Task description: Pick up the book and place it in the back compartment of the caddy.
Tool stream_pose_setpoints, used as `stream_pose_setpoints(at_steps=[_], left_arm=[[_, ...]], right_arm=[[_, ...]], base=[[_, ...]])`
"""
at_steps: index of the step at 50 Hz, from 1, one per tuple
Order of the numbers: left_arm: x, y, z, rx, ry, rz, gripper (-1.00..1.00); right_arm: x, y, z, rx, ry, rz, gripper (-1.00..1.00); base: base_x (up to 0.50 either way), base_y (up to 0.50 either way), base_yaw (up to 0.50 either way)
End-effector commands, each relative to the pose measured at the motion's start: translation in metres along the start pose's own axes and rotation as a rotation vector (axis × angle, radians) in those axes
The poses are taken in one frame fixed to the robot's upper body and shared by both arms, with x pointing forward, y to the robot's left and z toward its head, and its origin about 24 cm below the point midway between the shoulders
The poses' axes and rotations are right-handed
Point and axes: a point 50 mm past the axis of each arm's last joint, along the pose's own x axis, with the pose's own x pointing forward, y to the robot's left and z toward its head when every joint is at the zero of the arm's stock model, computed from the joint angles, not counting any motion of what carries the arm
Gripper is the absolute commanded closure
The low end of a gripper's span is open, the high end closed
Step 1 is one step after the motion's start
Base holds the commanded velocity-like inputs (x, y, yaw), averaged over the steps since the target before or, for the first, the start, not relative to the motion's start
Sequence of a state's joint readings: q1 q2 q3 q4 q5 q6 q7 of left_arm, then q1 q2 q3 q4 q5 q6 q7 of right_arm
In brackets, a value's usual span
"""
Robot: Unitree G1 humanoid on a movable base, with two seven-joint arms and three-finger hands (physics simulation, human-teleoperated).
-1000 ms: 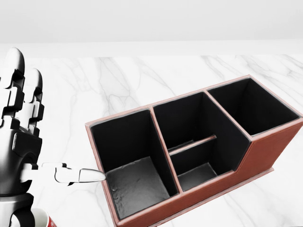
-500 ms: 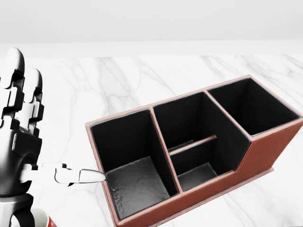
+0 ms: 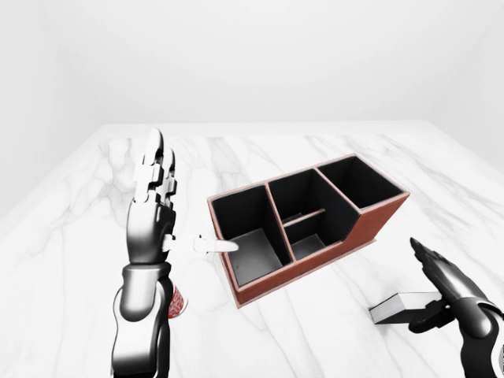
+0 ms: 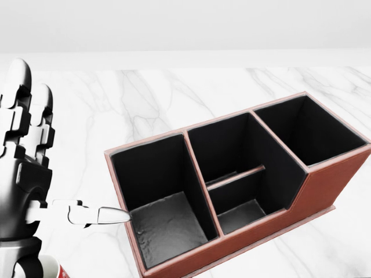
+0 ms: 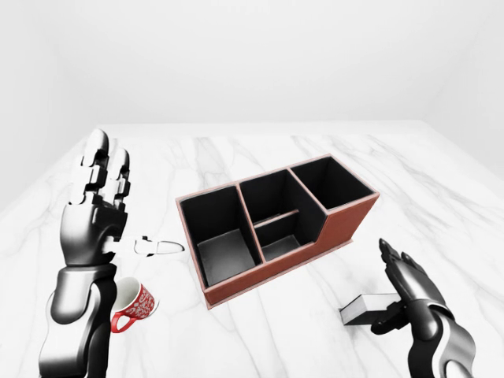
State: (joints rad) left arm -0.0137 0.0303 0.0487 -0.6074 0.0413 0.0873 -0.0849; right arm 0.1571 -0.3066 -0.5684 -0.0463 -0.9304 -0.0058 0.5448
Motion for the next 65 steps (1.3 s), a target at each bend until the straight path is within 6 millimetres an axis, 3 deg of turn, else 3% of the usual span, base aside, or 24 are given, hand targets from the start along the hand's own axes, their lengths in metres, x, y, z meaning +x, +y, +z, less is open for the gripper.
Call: stream_pose_setpoints(at_steps=[1,6,7,8,9,31,65], left_arm=[[0.0,0.0,0.001,0.001,-0.004,0.001,-1.0],[0.0,0.0,0.001,0.001,-0.006,0.001,-1.0],[0.0,0.0,0.001,0.001,-0.005,0.001,-1.0],[0.0,0.0,0.001,0.001,-0.003,0.001,-1.0],[0.0,0.001,0.0,0.001,-0.002,0.001,-1.0],[0.0,0.001,0.002,0.002,-0.008,0.002,-1.0],[0.0,0.001,-0.001,0.002,0.004,0.004,-1.0]], right_arm=[[0.006,0.006,-0.002,-0.005,0.009,0.02,-1.0],[0.007,0.009,-0.003,-0.001,0.012,0.033,-1.0],[0.007,0.01,-0.004,-0.002,0.014,0.037,-0.92],[0.006,0.009,-0.003,0.001,0.015,0.041,0.7],[0.007,0.011,-0.004,0.007,0.015,0.052,1.0],[0.004,0.0,0.001,0.048,0.008,0.025,1.0],[-0.03,-0.039,0.031,0.02,-0.078,-0.116,1.0]], base=[[0.0,0.0,0.0],[0.0,0.0,0.0],[0.0,0.0,0.0],[0.0,0.0,0.0],[0.0,0.0,0.0],[0.0,0.0,0.0],[0.0,0.0,0.0]])
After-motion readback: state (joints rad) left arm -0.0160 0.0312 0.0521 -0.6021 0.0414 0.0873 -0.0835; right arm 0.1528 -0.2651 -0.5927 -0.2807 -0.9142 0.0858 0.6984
